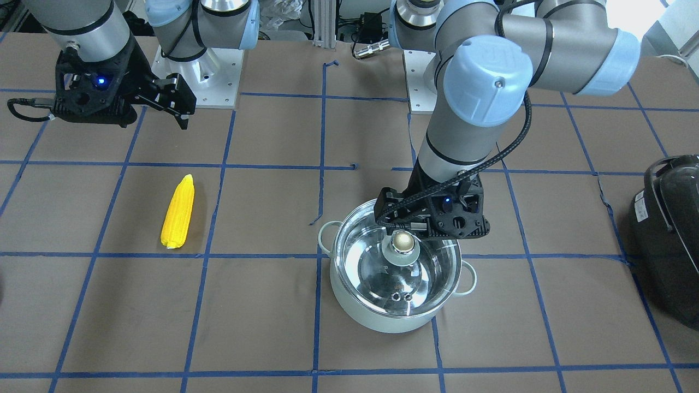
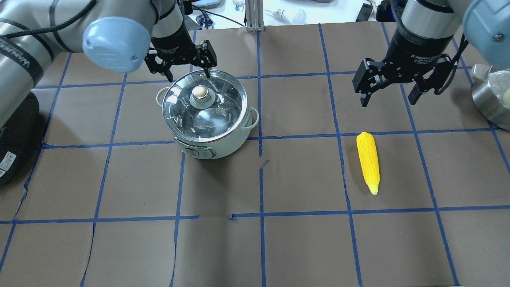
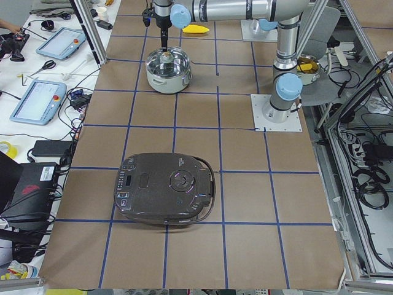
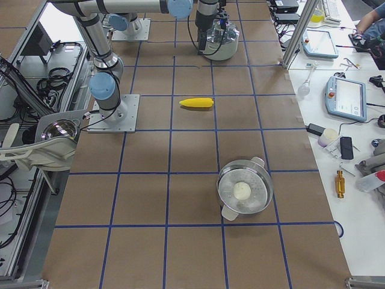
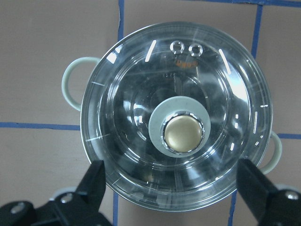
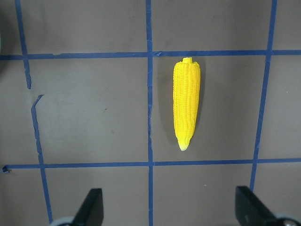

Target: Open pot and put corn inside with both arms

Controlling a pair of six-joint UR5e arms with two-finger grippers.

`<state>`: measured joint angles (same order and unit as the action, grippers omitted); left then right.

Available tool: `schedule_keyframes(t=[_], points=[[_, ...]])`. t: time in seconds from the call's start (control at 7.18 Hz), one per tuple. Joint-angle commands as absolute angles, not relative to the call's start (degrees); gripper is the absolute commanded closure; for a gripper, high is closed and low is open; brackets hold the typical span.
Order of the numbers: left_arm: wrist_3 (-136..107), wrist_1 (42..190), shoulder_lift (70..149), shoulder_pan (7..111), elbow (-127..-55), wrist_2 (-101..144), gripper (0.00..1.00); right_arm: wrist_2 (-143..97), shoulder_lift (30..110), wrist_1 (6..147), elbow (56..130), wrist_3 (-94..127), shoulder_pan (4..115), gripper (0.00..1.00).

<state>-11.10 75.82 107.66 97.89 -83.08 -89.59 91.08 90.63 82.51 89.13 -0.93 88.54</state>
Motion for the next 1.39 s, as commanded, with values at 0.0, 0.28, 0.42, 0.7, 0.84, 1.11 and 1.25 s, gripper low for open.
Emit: schedule_keyframes(t=[0.0, 0.28, 0.42, 0.7, 0.84, 1.11, 1.25], points=[[-9.85, 74.62, 109.86, 98.26, -84.28, -89.56, 0.0, 91.58, 91.05, 82.79, 88.25, -0.7, 88.59, 0.0], [-9.14, 68.87, 110.82, 98.26, -87.96, -89.47, 0.0, 91.67, 90.97, 82.79, 88.59, 0.86, 88.51, 0.0], [-9.14, 66.73, 111.0, 98.26, -88.67, -89.73, 0.0, 91.5, 90.27, 82.79, 89.29, 3.05, 88.24, 0.0], [-9.23, 67.06, 110.74, 98.26, -89.29, -89.56, 0.29, 91.23, 88.34, 82.97, 90.43, 3.25, 88.15, 0.0], [-9.23, 67.06, 110.66, 98.26, -89.91, -89.3, 0.53, 91.58, 87.55, 87.23, 91.31, 3.43, 88.15, 0.0], [-10.19, 67.23, 109.61, 98.35, -90.0, -89.21, 0.76, 91.41, 86.75, 91.38, 95.51, 3.17, 86.67, 0.0], [-10.28, 67.58, 108.82, 98.35, -90.0, -87.38, 0.81, 91.41, 86.23, 93.84, 98.58, 1.68, 85.44, 0.0]])
